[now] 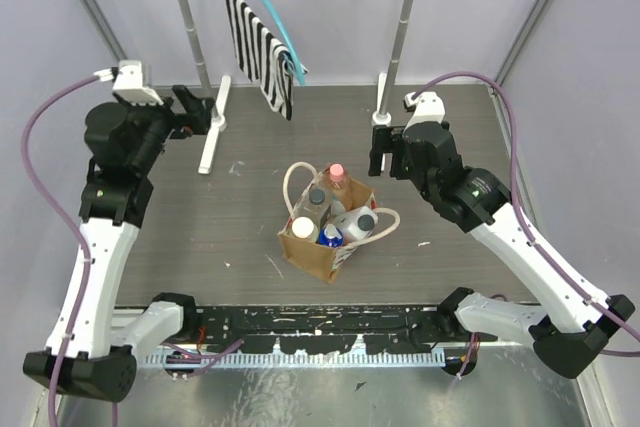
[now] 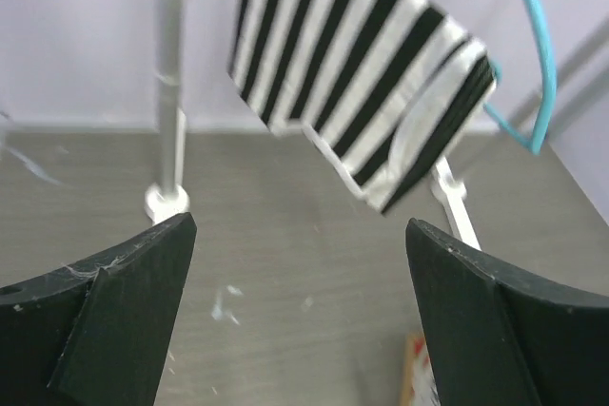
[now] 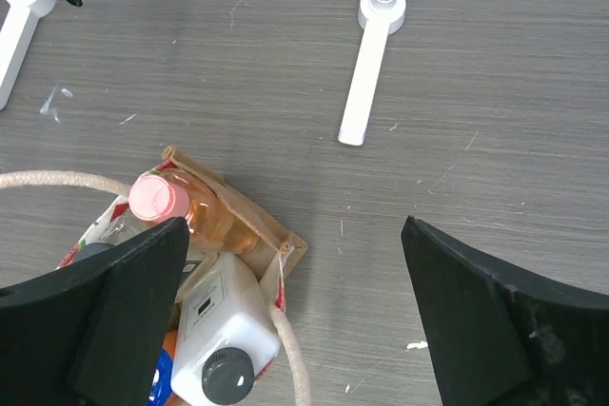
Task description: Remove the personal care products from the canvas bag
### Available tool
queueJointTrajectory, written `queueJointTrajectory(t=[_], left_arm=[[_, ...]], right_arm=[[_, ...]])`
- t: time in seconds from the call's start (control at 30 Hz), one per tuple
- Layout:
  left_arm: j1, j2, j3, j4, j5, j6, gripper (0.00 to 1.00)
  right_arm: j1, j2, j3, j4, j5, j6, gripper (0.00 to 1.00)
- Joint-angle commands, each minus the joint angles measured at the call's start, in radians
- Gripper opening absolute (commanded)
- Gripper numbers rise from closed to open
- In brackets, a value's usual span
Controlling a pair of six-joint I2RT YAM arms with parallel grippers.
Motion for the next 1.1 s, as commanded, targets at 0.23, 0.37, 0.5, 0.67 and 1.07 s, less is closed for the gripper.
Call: queueJointTrajectory(t=[0.23,0.37,0.5,0.67,1.07], left_arm=[[0.000,-0.071,-0.210,0.004,0.271,-0.376,0.99],[0.001,-0.080,-0.260,0.073,0.428,-0.404,0.99],[0.001,0.025,-0.143,-0.230,0.378,-0.379,0.99],[-0.003,0.063,-0.175,-0.266,0.510,-0.395,0.99],[-0.009,-0.121,-0.313,-0.285,0.363,-0.439,0.99]], right_arm=[[0.003,-0.009,0.059,0.030,-0.147,-0.031,1.00],[0.003,0.103,0.152,-0.138,-0.284,-0.019,1.00],[0.005,0.113,0.057,-0.112,-0.396,0.032,1.00],[0.005,0.103,-0.101,0.067,-0.469,0.053,0.92],[0.014,0.283,-0.092,0.260,-0.459,0.001,0.78]])
